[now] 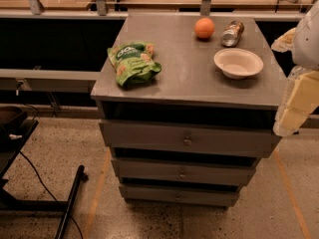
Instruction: Move paper bowl near green rice chip bag
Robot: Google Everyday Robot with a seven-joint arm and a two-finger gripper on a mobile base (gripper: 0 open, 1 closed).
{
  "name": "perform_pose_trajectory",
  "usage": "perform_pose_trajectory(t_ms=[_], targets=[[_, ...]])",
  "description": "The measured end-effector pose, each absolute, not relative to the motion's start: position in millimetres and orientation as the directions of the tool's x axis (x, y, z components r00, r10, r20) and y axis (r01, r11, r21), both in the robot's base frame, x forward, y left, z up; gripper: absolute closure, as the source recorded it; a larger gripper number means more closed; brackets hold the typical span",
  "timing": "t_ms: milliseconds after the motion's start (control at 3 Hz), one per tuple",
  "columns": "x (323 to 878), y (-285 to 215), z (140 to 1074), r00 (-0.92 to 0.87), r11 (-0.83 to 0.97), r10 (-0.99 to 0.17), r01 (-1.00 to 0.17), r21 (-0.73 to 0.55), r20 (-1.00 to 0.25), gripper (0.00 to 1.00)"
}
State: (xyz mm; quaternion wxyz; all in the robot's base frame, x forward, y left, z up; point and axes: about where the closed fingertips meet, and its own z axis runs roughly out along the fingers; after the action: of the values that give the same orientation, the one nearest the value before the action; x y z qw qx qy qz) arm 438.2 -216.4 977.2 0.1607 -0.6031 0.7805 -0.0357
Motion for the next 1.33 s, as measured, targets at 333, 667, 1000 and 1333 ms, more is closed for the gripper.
perform_pose_trajectory(t_ms=[333, 667, 1000, 1333], targets=[[438, -216, 977, -0.221, 0.270, -0.953, -0.930, -0.250, -0.208, 0.00], [459, -228, 980, -0.202, 0.252, -0.961, -0.921, -0.299, -0.187, 0.00], [507, -256, 984, -0.168, 0.246, -0.959, -0.893, -0.376, -0.227, 0.00], [580, -300, 988, -0.135, 0.261, -0.949, -0.840, -0.475, -0.283, 0.00]])
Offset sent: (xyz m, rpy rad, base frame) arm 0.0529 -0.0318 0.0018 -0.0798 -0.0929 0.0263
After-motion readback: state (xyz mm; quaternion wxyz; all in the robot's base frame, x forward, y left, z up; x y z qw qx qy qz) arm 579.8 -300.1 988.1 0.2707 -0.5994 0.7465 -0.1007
